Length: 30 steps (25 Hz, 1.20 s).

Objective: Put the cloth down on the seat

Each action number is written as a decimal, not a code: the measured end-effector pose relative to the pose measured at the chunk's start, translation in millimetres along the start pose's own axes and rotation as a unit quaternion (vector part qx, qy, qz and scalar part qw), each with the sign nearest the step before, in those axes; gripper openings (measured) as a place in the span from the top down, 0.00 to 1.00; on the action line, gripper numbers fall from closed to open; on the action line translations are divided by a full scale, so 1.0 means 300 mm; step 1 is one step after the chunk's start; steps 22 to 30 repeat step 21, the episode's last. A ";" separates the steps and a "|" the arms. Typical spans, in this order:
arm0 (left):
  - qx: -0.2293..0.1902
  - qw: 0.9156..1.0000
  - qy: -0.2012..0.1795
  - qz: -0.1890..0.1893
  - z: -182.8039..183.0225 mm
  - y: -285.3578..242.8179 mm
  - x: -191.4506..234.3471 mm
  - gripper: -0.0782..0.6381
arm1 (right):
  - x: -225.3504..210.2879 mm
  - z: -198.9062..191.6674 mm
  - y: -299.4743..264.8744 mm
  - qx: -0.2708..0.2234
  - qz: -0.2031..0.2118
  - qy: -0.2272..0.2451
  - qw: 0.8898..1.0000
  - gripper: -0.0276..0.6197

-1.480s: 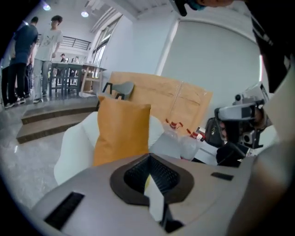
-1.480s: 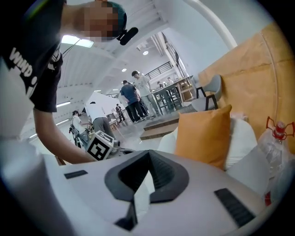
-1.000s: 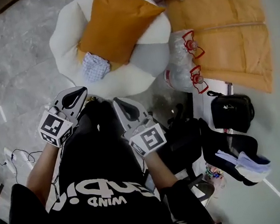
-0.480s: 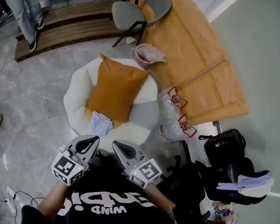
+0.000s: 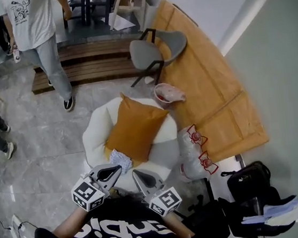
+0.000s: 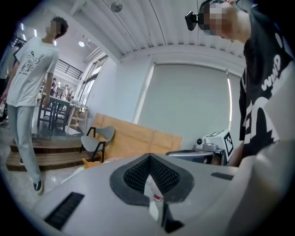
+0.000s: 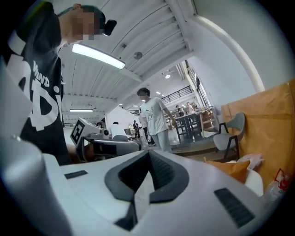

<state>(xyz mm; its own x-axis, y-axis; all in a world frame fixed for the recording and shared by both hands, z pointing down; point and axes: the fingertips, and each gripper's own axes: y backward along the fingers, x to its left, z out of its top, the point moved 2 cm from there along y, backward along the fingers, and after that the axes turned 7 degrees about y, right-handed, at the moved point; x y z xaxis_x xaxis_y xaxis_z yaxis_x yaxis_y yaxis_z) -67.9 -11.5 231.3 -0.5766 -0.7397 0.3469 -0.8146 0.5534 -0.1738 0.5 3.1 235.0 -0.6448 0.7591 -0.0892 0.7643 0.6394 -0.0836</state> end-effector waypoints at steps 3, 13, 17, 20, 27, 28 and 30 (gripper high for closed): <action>-0.001 1.000 -0.002 0.000 0.006 0.001 -0.003 0.88 | 0.011 0.000 0.002 -0.004 0.005 -0.004 1.000 0.93; -0.004 1.000 0.003 0.008 0.020 -0.004 0.021 0.88 | -0.002 0.017 -0.019 -0.012 0.009 -0.020 1.000 0.93; -0.002 1.000 0.013 0.012 0.013 -0.007 0.035 0.88 | -0.012 0.001 -0.012 -0.005 0.010 -0.012 1.000 0.93; 0.003 1.000 0.024 0.015 -0.004 0.005 0.025 0.88 | 0.004 -0.013 0.011 0.005 0.008 -0.025 1.000 0.93; 0.006 0.999 0.027 0.016 -0.010 0.009 0.022 0.88 | 0.009 -0.017 0.018 0.008 0.008 -0.029 1.000 0.93; 0.006 0.999 0.027 0.016 -0.010 0.009 0.022 0.88 | 0.009 -0.017 0.018 0.008 0.008 -0.029 1.000 0.93; 0.006 0.999 0.027 0.016 -0.010 0.009 0.022 0.88 | 0.009 -0.017 0.018 0.008 0.008 -0.029 1.000 0.93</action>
